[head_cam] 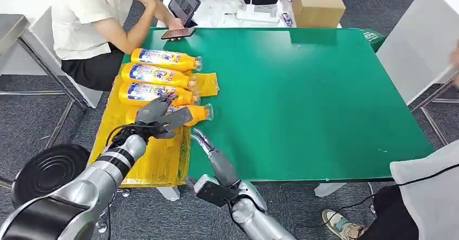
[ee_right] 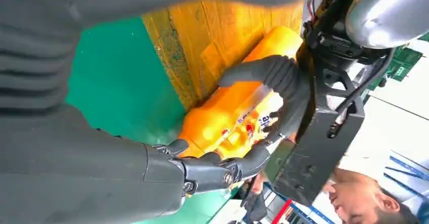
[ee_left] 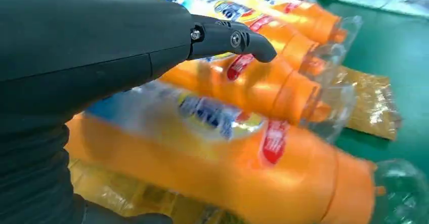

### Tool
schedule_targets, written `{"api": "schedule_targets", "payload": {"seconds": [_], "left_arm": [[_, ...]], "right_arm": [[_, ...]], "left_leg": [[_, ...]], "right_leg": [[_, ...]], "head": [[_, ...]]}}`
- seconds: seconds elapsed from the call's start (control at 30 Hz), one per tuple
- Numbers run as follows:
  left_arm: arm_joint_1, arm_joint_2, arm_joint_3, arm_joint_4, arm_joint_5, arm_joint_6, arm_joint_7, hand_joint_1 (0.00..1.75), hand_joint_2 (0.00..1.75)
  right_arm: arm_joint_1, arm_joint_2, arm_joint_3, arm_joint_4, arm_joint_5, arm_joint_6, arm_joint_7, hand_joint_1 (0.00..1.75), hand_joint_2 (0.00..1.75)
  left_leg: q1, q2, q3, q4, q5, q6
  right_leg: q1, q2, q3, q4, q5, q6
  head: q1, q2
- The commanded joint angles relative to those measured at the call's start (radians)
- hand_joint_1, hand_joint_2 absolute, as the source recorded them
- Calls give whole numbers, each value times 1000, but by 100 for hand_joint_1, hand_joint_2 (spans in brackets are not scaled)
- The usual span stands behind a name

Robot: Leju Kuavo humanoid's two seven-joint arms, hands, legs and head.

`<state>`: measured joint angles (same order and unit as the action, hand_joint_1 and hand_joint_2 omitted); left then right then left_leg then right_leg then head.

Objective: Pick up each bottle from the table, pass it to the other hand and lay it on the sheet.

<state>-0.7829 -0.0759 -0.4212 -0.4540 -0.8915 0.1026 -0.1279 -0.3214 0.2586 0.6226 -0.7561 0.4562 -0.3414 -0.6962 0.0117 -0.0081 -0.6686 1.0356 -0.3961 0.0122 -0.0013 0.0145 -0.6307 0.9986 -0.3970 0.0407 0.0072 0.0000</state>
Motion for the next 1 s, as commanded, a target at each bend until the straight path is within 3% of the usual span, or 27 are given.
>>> {"api": "schedule_targets", "payload": {"seconds": [0.03,0.23,0.37,0.43,0.5,0.53,0.6,0.67,0.7,0.8,0.9,0.93,1.0], "left_arm": [[-15,59,-37,-95,16,61,-67,0,175],[42,91,-24,-228,52,76,-94,0,175],[228,148,49,-569,258,40,-180,0,175],[327,144,77,-703,382,-11,-203,0,175],[430,106,98,-785,524,-56,-230,0,175],[461,93,105,-804,562,-61,-241,0,175],[581,58,125,-860,744,-134,-251,0,175],[599,58,119,-862,746,-131,-257,0,175],[599,58,119,-862,746,-131,-257,0,175],[655,26,137,-869,916,-174,-225,0,175],[702,20,101,-897,960,-160,-223,0,175],[708,18,91,-904,966,-157,-221,0,175],[739,19,55,-944,968,-140,-220,0,175]], "right_arm": [[-25,-35,9,46,3,-5,-2,0,175],[-15,-40,2,37,6,-8,-2,0,175],[5,-54,-1,16,7,-19,-2,0,175],[27,-79,33,-62,-51,-27,-2,0,175],[104,-105,1,-287,-320,86,-2,0,175],[126,-102,-29,-331,-365,105,-2,0,175],[192,-116,-67,-488,-357,39,-2,0,175],[198,-122,-67,-496,-358,40,-2,0,175],[198,-122,-67,-496,-358,40,-2,0,175],[278,-118,-124,-688,-413,63,-2,0,175],[327,-114,-135,-853,-402,-51,-2,0,175],[332,-108,-143,-877,-401,-82,-2,0,175],[345,-112,-149,-872,-386,-180,-2,0,175]], "left_leg": [[0,1,2,0,-1,0],[0,2,3,-1,-1,0],[-1,3,3,-2,-1,0],[-1,4,4,-2,-2,0],[-1,4,4,-2,-2,0],[-2,3,4,-2,-2,0],[-2,1,2,-2,-2,0],[-2,2,9,-3,-5,1],[-2,2,3,-1,-4,0],[-1,0,3,-1,-6,-1],[-2,-1,2,0,-5,-1],[-2,-1,6,0,-8,-1],[-1,-1,0,0,-5,-2]], "right_leg": [[0,0,2,0,-1,0],[0,0,3,0,-1,0],[0,2,3,-1,0,0],[-1,2,3,-1,-1,0],[-1,2,3,-1,-1,0],[-2,1,3,-1,-2,0],[-1,0,1,-1,-2,1],[-2,1,7,-2,-6,1],[-1,1,2,-1,-4,1],[-1,-1,3,-1,-5,0],[-2,-1,1,0,-5,0],[-2,-2,5,0,-8,0],[-1,-1,0,0,-5,0]], "head": [[0,0],[0,0],[0,0],[0,0],[0,0],[0,0],[0,0],[1,0],[0,0],[0,0],[0,0],[0,0],[0,0]]}}
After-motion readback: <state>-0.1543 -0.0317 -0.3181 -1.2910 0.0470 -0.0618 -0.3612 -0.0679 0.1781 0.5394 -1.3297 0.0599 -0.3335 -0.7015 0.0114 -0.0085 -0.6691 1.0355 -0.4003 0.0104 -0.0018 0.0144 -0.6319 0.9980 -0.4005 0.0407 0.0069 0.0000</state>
